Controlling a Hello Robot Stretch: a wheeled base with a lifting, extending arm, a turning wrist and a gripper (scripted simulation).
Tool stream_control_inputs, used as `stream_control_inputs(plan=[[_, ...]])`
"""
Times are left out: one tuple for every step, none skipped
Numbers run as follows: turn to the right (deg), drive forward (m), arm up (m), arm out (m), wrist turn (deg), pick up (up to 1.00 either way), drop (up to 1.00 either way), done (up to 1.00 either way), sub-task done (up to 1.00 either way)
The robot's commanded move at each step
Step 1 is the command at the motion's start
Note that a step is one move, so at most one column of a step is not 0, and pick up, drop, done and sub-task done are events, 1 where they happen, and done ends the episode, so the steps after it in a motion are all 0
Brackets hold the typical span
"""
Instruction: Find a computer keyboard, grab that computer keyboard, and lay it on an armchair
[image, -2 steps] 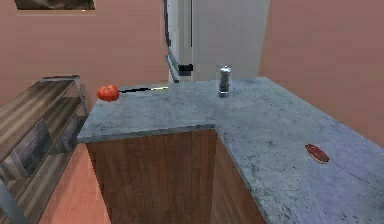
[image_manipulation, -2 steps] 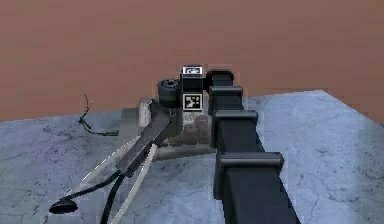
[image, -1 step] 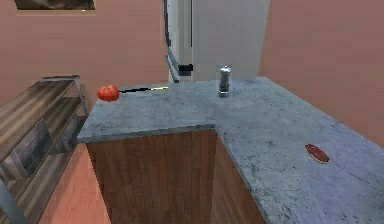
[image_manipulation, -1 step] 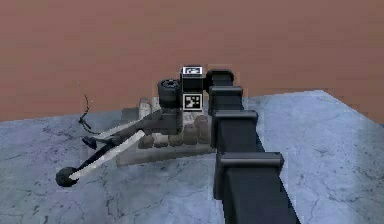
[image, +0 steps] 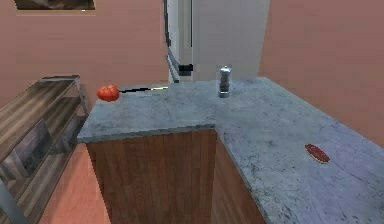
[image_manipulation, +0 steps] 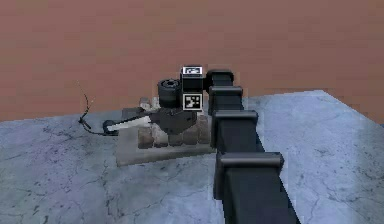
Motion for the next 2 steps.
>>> stream_control_inputs(plan=[[0.0, 0.0, 0.0, 0.0, 6.0, 0.0, 0.0, 0.0, 0.0], [0.0, 0.0, -0.14, 0.0, 0.0, 0.0, 0.0, 0.0, 0.0]])
